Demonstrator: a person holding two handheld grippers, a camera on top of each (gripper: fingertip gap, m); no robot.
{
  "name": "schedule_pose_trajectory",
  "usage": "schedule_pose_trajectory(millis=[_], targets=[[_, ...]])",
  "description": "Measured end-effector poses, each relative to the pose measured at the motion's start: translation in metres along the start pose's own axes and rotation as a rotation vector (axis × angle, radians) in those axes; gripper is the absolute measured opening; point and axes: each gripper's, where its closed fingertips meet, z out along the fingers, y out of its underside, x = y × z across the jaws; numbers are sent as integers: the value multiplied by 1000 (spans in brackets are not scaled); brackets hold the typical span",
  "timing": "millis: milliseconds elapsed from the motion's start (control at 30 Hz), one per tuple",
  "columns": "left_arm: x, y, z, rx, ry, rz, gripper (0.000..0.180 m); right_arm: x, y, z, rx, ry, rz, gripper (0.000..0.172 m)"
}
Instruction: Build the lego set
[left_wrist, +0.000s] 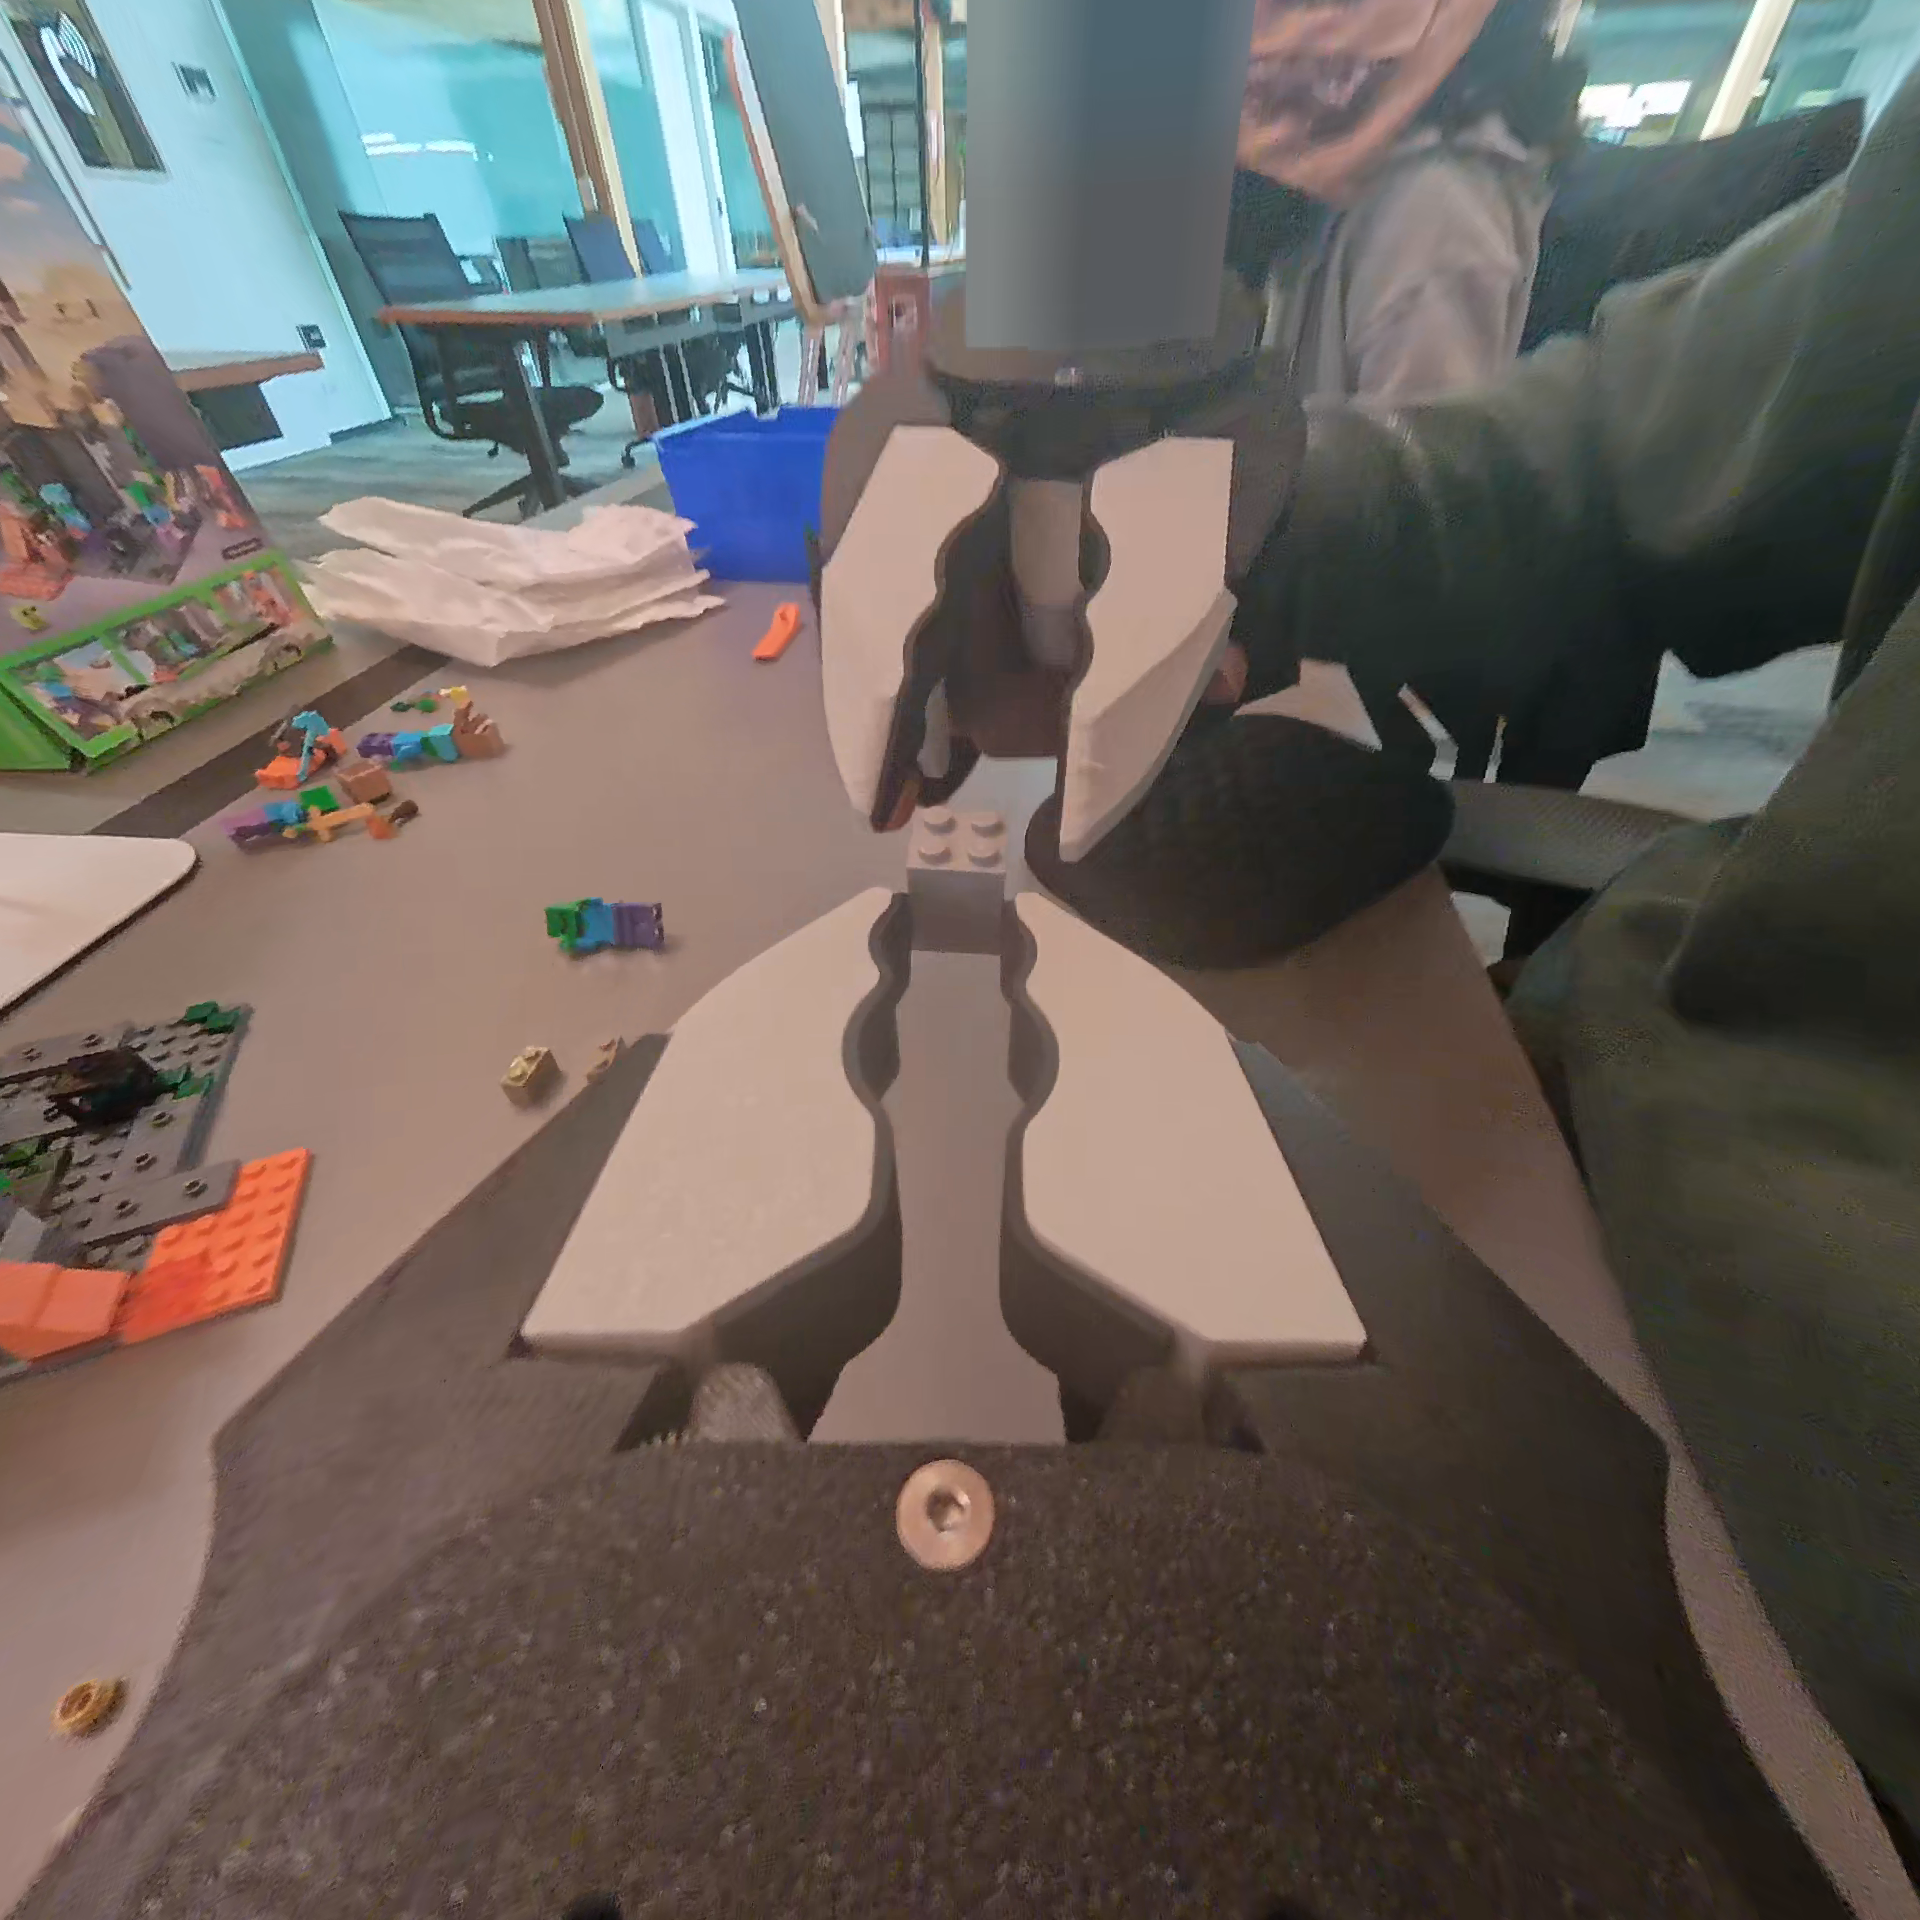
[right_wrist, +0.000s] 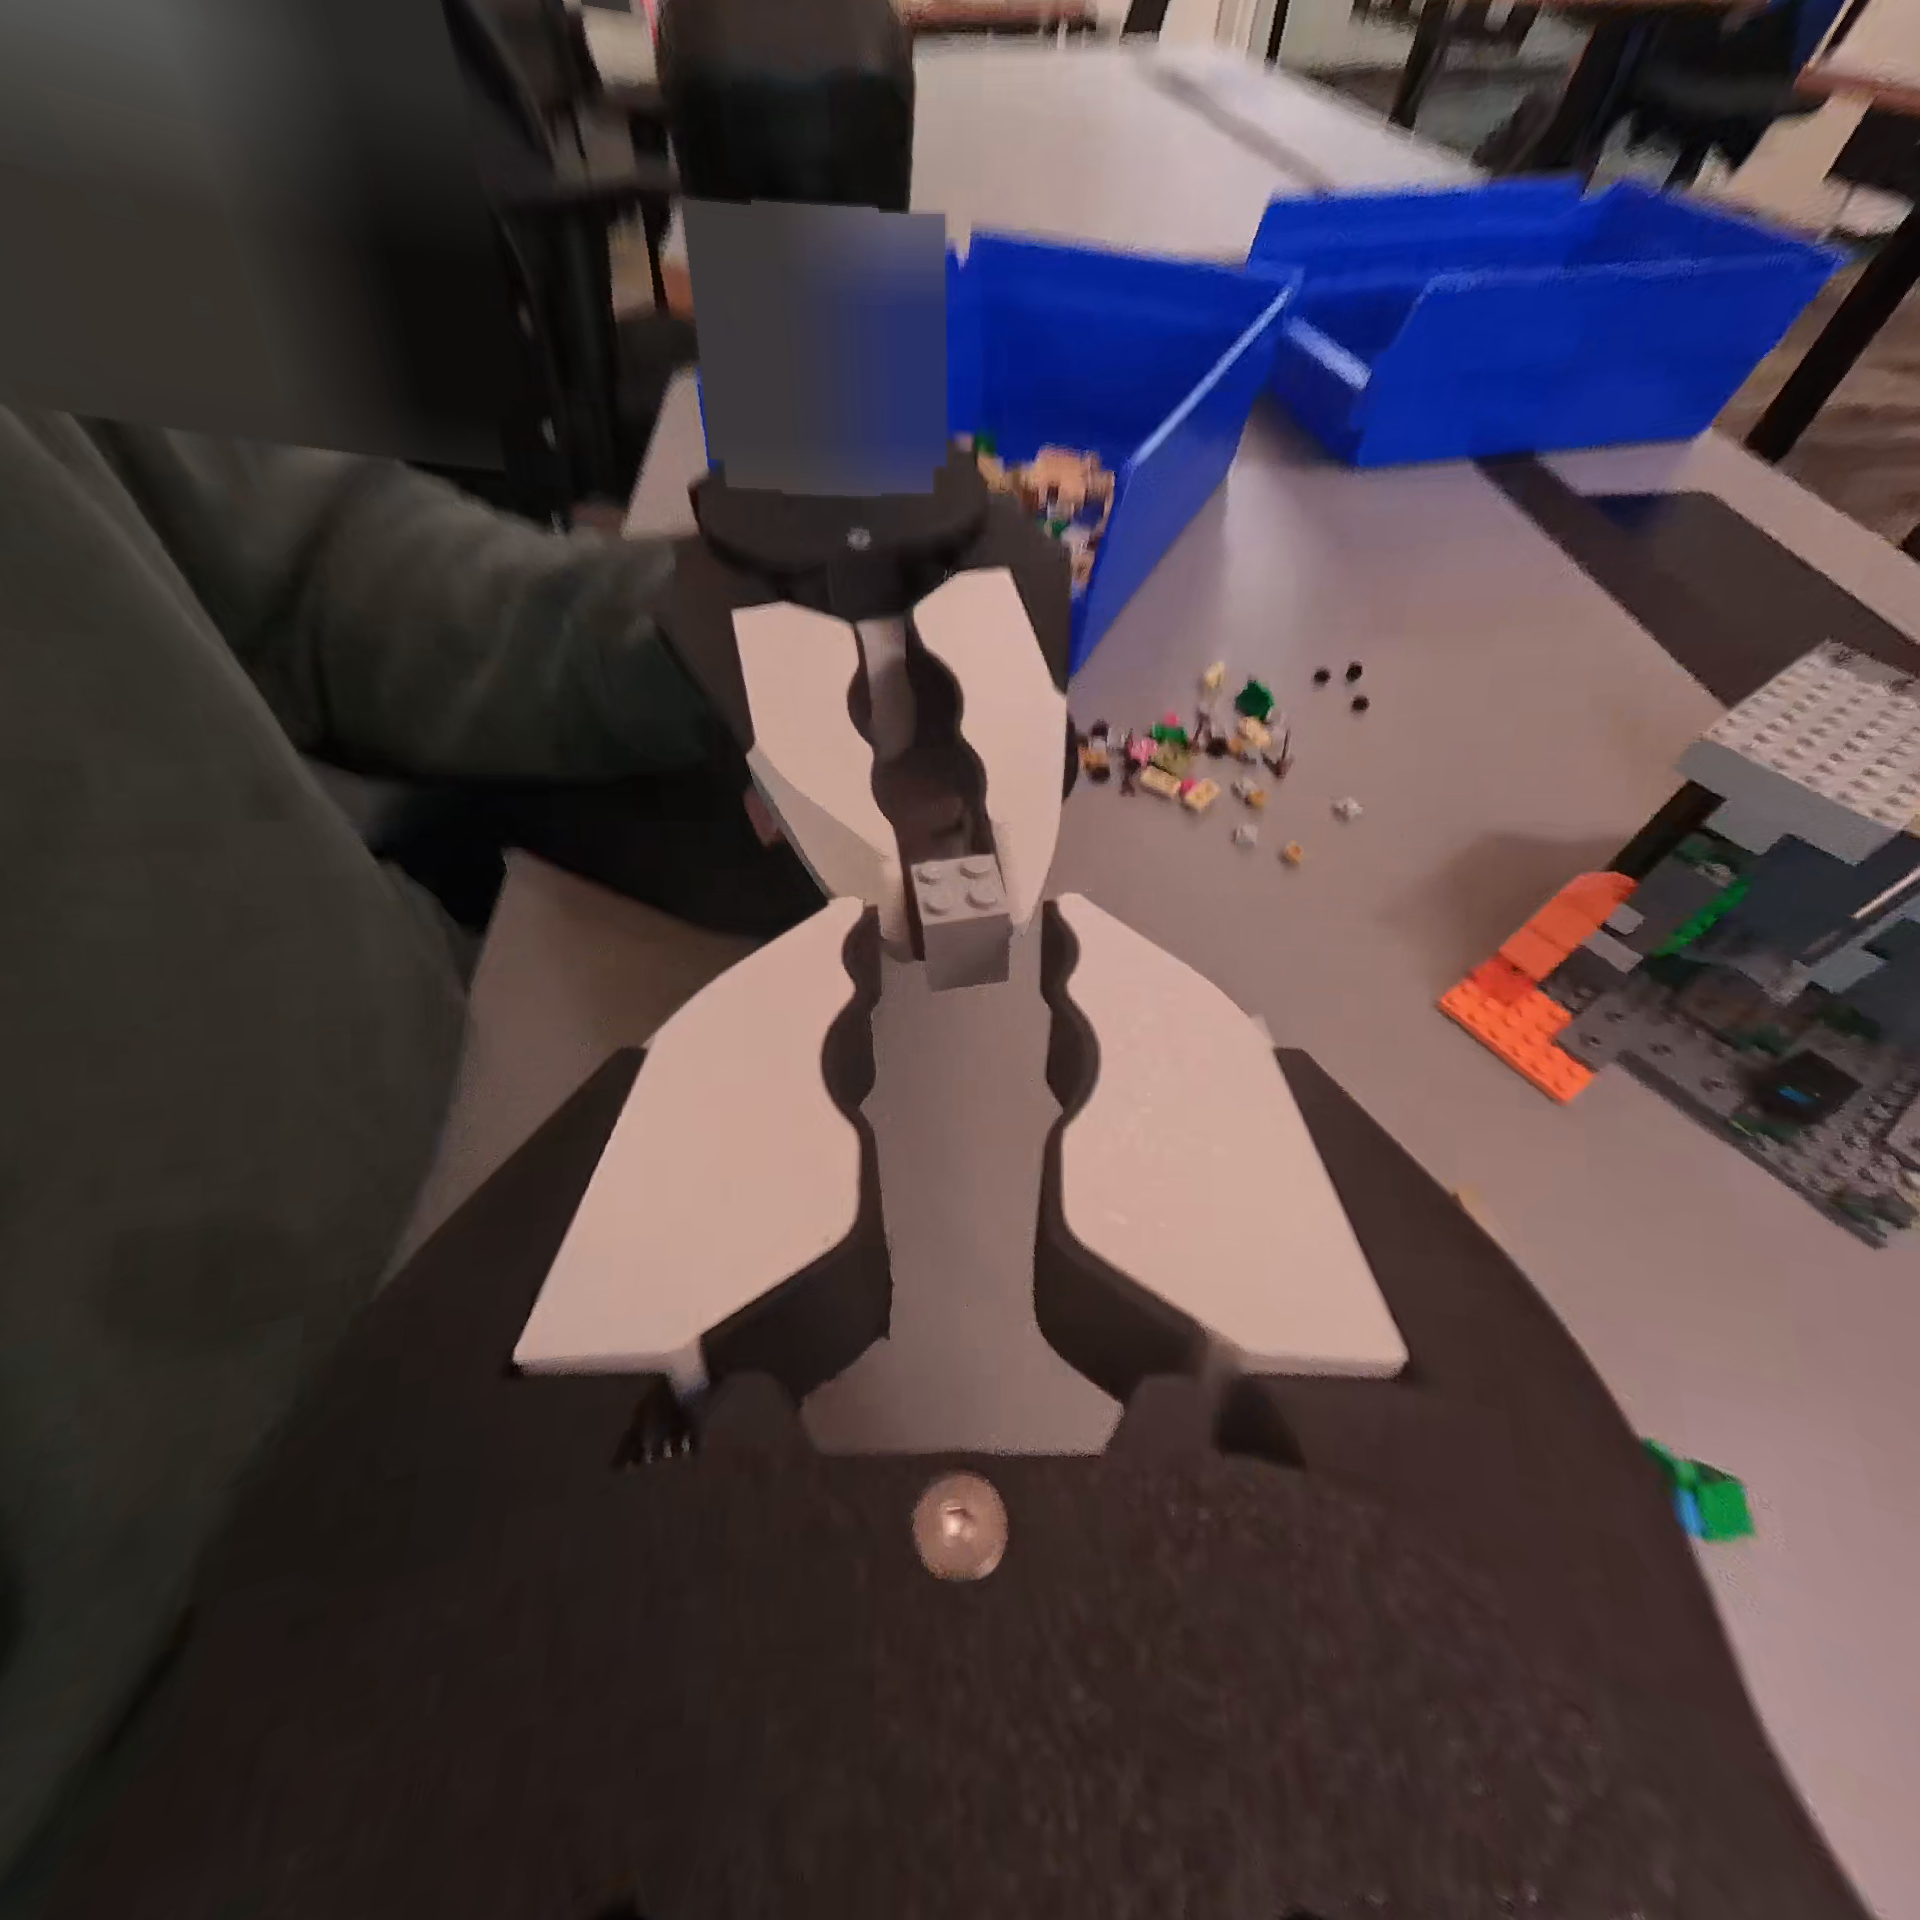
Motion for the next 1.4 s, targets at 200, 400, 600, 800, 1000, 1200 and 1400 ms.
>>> schedule_pose_trajectory(millis=[200,400,600,800,1000,1200,1400], targets=[[0,8,2,-41,-9,15,16,1,14,9,-102,5,-53,16],[-1,5,2,-8,1,-27,22,0,-2,5,171,-9,48,16],[3,0,1,23,27,-32,17,-3,-1,9,198,-43,59,16],[3,6,2,-18,32,-29,17,-4,4,10,175,-68,71,16],[3,16,5,-86,24,-17,17,-3,9,10,35,-65,-20,21],[-12,22,-4,-135,-46,4,17,12,16,7,-61,-28,-23,23],[-47,28,-26,-175,-200,-30,17,42,76,20,-389,42,-23,21]])
